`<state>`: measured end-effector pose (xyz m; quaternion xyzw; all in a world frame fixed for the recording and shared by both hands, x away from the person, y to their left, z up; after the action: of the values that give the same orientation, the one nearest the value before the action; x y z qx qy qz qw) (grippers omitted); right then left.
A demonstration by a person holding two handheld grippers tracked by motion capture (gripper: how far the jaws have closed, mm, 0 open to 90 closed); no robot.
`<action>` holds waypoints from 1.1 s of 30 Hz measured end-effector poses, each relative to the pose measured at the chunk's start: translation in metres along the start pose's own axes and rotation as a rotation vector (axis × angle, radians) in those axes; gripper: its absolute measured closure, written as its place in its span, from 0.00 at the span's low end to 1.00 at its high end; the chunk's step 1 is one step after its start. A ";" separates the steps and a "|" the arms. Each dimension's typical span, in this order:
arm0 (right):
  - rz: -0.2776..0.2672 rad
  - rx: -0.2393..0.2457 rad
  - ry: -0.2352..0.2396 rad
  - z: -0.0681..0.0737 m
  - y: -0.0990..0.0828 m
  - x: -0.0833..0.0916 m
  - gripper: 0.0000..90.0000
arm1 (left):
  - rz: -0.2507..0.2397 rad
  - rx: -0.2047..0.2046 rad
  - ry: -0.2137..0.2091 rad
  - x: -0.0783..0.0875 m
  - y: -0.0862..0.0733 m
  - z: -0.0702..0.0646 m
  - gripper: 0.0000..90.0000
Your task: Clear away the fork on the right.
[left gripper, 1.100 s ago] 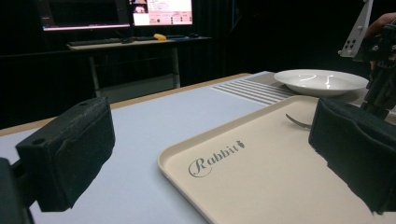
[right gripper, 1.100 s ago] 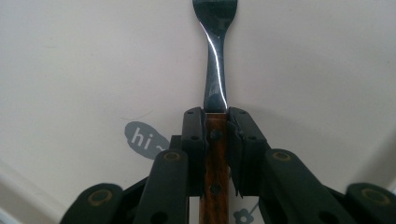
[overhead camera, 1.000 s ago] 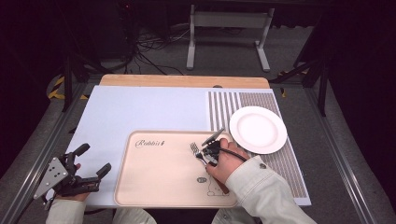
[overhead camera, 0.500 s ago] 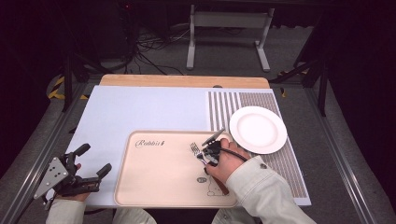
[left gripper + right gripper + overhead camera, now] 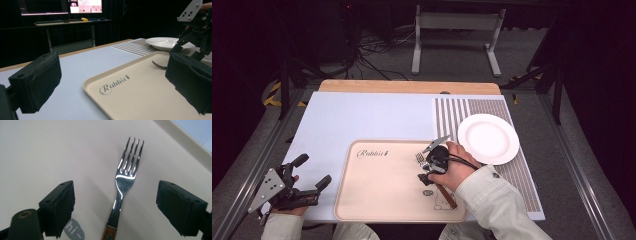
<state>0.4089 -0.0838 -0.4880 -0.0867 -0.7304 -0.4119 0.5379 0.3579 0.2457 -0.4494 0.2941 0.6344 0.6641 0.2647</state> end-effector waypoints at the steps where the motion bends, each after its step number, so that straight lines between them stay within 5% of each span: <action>1: -0.014 0.002 0.005 0.001 0.002 0.000 0.20 | -0.001 0.000 -0.001 0.000 0.000 0.000 0.01; 7: -0.082 0.000 0.100 0.002 0.013 -0.002 0.24 | 0.000 0.004 -0.002 0.000 0.000 0.000 0.01; 10: -0.111 0.008 0.118 -0.001 0.017 -0.002 0.36 | -0.001 0.003 -0.001 0.000 0.000 0.000 0.01; 15: -0.067 0.043 0.183 0.000 0.015 0.001 0.84 | 0.000 0.003 -0.004 0.000 0.000 0.000 0.01; 18: -0.060 0.063 0.199 -0.001 0.015 0.000 0.98 | -0.001 0.005 -0.003 0.000 0.000 0.000 0.01; 23: -0.032 0.140 0.161 -0.005 0.011 -0.008 1.00 | 0.000 0.007 -0.002 0.000 -0.001 0.001 0.01; 33: 0.004 0.168 0.162 0.000 0.005 -0.019 1.00 | 0.001 0.004 -0.004 0.000 -0.001 0.000 0.01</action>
<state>0.4197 -0.0745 -0.5013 -0.0090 -0.7164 -0.3537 0.6012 0.3584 0.2459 -0.4499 0.2961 0.6350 0.6624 0.2652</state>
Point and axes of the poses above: each handheld gripper's, and its own axes: x roughly backward along the jaws, y roughly out of its top, z roughly to its left, the point moved 9 cm from there along -x, roughly forward along the jaws, and after that the axes turned 6 degrees about -y, right-handed, at the moved point
